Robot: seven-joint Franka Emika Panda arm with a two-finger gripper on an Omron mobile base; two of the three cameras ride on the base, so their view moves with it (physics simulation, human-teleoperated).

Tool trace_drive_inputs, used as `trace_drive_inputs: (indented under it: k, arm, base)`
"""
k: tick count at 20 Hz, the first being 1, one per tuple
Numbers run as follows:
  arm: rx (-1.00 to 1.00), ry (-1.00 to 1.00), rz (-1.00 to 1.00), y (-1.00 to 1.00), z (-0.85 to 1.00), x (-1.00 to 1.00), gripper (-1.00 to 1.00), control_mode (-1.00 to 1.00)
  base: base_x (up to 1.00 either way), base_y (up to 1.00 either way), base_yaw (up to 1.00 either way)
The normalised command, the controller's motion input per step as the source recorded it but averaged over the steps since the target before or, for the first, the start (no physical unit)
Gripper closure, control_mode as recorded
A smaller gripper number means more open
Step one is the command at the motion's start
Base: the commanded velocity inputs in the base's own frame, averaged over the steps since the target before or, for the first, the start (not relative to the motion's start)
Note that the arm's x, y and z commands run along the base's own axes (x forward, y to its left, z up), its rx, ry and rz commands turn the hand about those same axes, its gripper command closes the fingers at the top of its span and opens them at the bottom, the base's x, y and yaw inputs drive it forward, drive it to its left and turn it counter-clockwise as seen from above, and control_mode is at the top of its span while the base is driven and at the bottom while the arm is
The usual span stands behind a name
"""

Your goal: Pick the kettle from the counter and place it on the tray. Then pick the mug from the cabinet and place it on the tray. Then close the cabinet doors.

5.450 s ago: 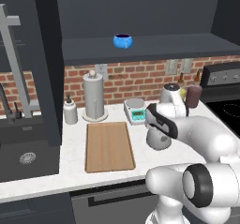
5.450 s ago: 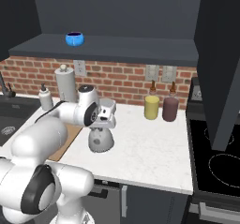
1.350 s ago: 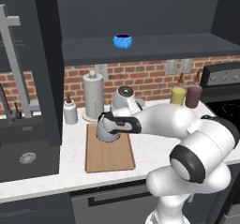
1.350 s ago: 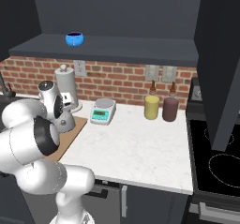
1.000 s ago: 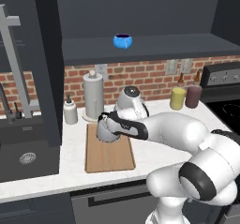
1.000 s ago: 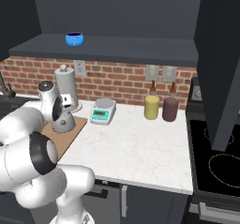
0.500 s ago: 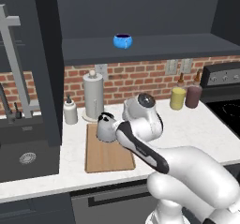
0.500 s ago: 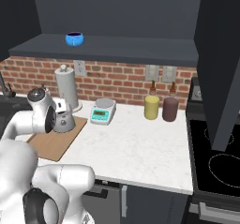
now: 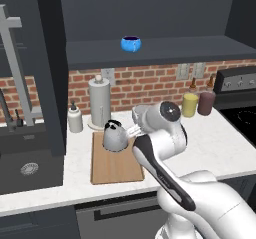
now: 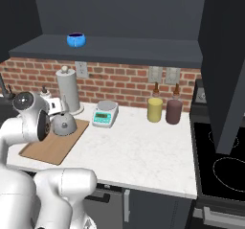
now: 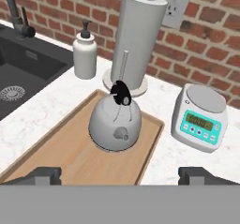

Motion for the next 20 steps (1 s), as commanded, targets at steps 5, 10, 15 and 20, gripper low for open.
trace_drive_inputs:
  k: [5, 10, 15, 20]
  arm:
    - [0.0, 0.0, -0.1, -0.1, 0.83, -0.27, -1.0, -1.0]
    - [0.0, 0.0, -0.16, -0.1, 0.81, -0.21, -1.0, -1.0]
    - [0.0, 0.0, -0.21, -0.03, 0.81, -0.07, -1.0, -1.0]
    - [0.02, 0.0, -0.16, -0.15, 0.82, 0.0, -1.0, -1.0]
  base:
    - [0.0, 0.0, 0.0]
    - [0.0, 0.0, 0.0]
    - [0.0, 0.0, 0.0]
    - [0.0, 0.0, 0.0]
